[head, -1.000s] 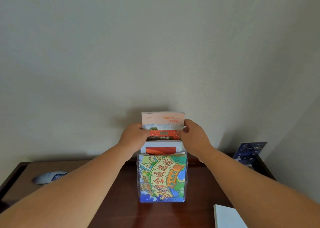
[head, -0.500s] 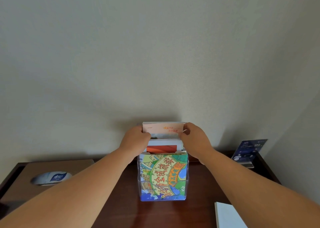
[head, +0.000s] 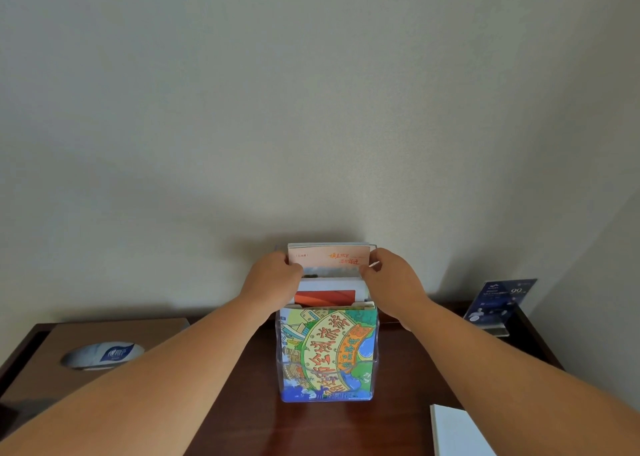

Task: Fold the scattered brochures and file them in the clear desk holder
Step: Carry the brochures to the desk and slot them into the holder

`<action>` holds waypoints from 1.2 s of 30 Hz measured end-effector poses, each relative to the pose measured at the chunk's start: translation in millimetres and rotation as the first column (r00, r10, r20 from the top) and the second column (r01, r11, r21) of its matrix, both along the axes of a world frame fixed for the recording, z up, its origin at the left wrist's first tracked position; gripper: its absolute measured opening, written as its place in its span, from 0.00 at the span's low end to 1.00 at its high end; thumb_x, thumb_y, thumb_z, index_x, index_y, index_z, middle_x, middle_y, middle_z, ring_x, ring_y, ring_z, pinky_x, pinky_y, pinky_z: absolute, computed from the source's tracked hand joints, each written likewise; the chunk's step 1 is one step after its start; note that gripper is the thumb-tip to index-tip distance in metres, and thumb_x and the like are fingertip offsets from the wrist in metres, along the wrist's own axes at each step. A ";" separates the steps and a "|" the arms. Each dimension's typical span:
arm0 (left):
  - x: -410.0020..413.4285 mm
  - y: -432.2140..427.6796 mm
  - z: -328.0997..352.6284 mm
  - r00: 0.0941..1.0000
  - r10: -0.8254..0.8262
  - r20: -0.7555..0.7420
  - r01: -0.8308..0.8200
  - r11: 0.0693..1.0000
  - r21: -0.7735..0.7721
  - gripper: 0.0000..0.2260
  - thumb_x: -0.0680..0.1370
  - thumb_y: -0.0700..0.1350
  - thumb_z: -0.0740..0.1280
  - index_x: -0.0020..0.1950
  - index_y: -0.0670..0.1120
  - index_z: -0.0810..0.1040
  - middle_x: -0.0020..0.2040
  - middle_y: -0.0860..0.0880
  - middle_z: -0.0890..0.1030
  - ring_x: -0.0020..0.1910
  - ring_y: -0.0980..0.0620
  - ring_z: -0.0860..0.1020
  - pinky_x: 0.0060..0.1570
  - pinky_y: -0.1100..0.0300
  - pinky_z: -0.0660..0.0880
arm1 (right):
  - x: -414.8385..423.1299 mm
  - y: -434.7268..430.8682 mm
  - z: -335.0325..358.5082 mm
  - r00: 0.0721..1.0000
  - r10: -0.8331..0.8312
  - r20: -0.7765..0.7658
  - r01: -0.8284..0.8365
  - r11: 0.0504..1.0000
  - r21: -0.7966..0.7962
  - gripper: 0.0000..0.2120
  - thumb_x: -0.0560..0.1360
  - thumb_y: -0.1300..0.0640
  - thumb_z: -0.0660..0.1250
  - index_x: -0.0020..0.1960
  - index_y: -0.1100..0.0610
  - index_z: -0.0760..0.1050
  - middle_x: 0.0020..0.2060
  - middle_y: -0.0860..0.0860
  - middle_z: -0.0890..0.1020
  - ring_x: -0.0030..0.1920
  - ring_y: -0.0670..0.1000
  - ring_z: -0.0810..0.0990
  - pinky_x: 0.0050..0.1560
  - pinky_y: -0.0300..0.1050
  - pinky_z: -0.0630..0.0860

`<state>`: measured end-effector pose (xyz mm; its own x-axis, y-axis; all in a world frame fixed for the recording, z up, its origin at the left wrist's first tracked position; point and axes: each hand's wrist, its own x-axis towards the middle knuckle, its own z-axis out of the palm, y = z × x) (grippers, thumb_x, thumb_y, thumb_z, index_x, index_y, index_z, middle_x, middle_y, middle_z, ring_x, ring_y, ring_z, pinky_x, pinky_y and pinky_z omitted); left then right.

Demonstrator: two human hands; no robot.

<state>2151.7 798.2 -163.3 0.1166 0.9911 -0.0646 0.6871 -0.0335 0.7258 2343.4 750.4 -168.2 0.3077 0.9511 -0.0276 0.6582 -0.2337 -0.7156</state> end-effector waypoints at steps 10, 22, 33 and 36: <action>-2.3 2.4 -3.2 1.000 -0.003 0.025 0.002 0.999 0.044 0.13 0.79 0.41 0.59 0.62 0.47 0.76 0.65 0.45 0.79 0.48 0.50 0.79 0.35 0.63 0.75 | -0.6 5.4 -3.0 1.000 -0.009 -0.001 0.009 1.000 0.005 0.02 0.82 0.55 0.60 0.51 0.50 0.71 0.58 0.53 0.80 0.51 0.50 0.78 0.40 0.36 0.71; 8.5 -10.2 35.3 0.974 0.116 0.196 -0.183 0.910 0.372 0.15 0.76 0.40 0.63 0.63 0.46 0.74 0.57 0.48 0.74 0.57 0.49 0.74 0.53 0.56 0.72 | 12.6 -8.3 3.8 0.997 -0.078 -0.027 0.080 0.995 0.059 0.11 0.77 0.51 0.64 0.59 0.51 0.73 0.39 0.42 0.76 0.36 0.42 0.75 0.32 0.36 0.66; 84.4 -82.8 19.1 0.912 -0.388 0.133 0.279 0.825 0.492 0.13 0.74 0.35 0.64 0.56 0.44 0.77 0.50 0.51 0.74 0.47 0.53 0.73 0.49 0.64 0.67 | 47.2 -102.1 11.3 0.966 -0.252 -0.052 0.253 0.967 0.026 0.06 0.77 0.53 0.64 0.53 0.50 0.75 0.39 0.42 0.76 0.38 0.44 0.75 0.35 0.40 0.70; 101.6 -110.5 -12.8 0.875 -0.478 0.081 0.403 0.811 0.424 0.13 0.73 0.36 0.64 0.56 0.45 0.78 0.50 0.49 0.76 0.45 0.54 0.73 0.50 0.63 0.69 | 64.6 -145.9 -5.1 0.944 -0.328 -0.037 0.327 0.945 -0.018 0.06 0.77 0.52 0.64 0.53 0.49 0.75 0.41 0.43 0.78 0.41 0.45 0.77 0.38 0.41 0.71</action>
<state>2253.3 687.7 -176.1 0.5190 0.7698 0.3715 0.3926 -0.6007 0.6964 2408.0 604.5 -173.3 0.6008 0.7975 -0.0558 0.5159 -0.4401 -0.7349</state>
